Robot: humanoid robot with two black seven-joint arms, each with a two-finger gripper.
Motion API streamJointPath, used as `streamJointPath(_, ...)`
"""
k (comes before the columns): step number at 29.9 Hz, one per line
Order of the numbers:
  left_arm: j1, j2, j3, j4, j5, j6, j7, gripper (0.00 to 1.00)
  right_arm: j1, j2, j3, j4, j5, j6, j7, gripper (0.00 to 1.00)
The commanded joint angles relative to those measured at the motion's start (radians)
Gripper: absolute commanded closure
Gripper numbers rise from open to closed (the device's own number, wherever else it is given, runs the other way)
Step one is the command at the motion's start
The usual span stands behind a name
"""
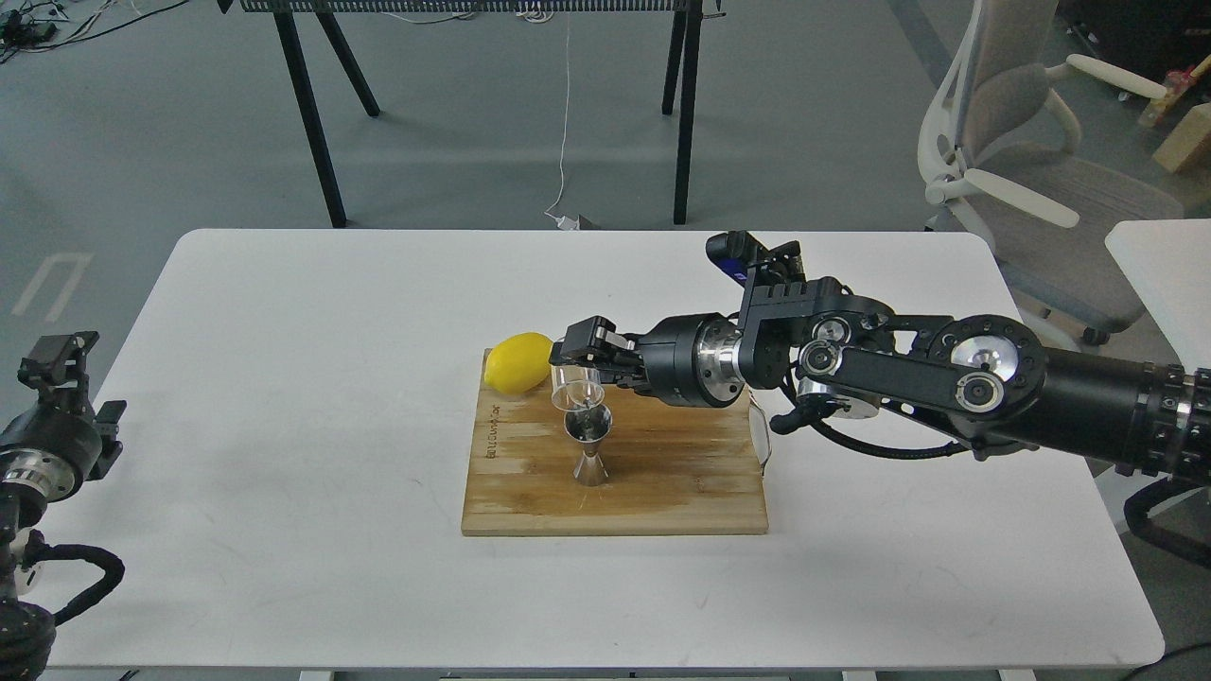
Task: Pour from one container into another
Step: 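Tilt the glass cup with the right gripper to pour into the jigger, then raise the glass cup upright and carry it back toward the table edge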
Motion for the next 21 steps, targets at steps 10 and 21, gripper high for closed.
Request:
streamJointPath(10, 0.000, -0.002, 0.000, 0.000, 0.000, 0.000, 0.000, 0.00, 0.019, 0.002, -0.030, 0.003, -0.043, 0.000, 0.000, 0.59)
streamJointPath(21, 0.000, -0.002, 0.000, 0.000, 0.000, 0.000, 0.000, 0.00, 0.025, 0.005, -0.037, 0.004, -0.060, 0.000, 0.000, 0.59)
